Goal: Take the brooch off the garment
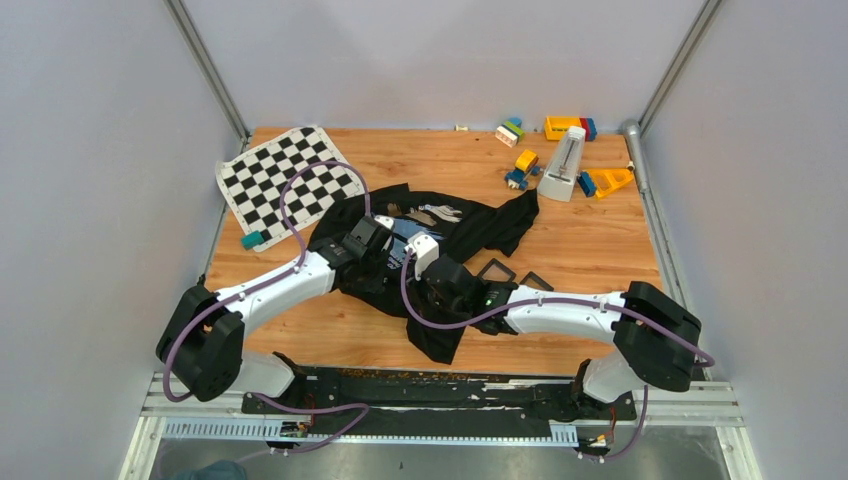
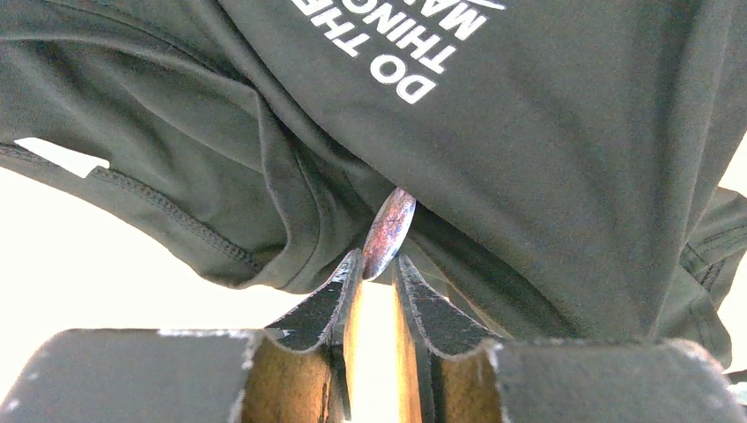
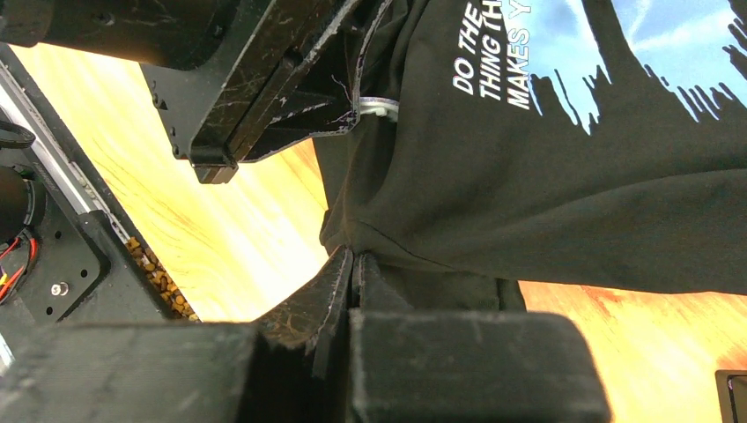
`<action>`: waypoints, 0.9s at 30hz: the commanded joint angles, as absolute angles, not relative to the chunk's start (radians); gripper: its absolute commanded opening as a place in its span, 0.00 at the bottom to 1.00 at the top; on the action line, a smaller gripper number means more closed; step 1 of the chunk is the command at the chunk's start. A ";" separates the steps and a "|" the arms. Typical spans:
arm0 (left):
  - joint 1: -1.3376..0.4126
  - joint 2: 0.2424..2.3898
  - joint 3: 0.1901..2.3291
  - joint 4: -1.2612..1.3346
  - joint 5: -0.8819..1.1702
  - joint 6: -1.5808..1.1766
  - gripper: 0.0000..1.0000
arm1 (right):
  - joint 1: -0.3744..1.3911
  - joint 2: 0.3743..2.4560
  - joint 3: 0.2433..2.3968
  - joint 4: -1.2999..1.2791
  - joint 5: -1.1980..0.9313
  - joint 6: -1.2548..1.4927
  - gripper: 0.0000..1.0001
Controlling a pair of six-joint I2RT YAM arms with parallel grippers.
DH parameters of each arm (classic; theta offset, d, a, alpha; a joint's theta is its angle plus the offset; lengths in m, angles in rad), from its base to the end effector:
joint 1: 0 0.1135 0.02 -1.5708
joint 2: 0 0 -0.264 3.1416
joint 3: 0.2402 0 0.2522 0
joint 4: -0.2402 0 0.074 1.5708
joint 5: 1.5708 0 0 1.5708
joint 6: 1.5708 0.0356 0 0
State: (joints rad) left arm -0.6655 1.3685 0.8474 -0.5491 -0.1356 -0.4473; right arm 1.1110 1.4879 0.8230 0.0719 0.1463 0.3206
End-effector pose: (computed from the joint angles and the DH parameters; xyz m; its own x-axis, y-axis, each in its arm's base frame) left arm 0.2088 -0.1578 0.2063 -0.8647 0.1340 -0.4840 0.2071 0.9731 -0.1007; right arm 0.1460 0.2831 0.2116 -0.4978 -0.3028 -0.8127 -0.7123 0.6773 0.1840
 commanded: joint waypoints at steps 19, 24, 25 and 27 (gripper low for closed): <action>-0.634 1.335 0.834 -0.508 -0.073 -0.448 0.14 | 1.100 1.503 0.845 0.103 0.116 0.336 0.00; -0.633 1.353 0.833 -0.507 -0.059 -0.439 0.27 | 1.097 1.502 0.845 0.103 0.111 0.336 0.00; -0.633 1.356 0.833 -0.506 -0.060 -0.438 0.28 | 1.095 1.502 0.845 0.103 0.112 0.338 0.00; -0.633 1.361 0.832 -0.505 -0.068 -0.435 0.30 | 1.095 1.502 0.845 0.103 0.110 0.337 0.00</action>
State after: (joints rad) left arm -0.6384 1.3636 0.8356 -0.5301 -0.0738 -0.4438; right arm 1.1015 1.5040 0.8230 0.0715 0.1204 0.3244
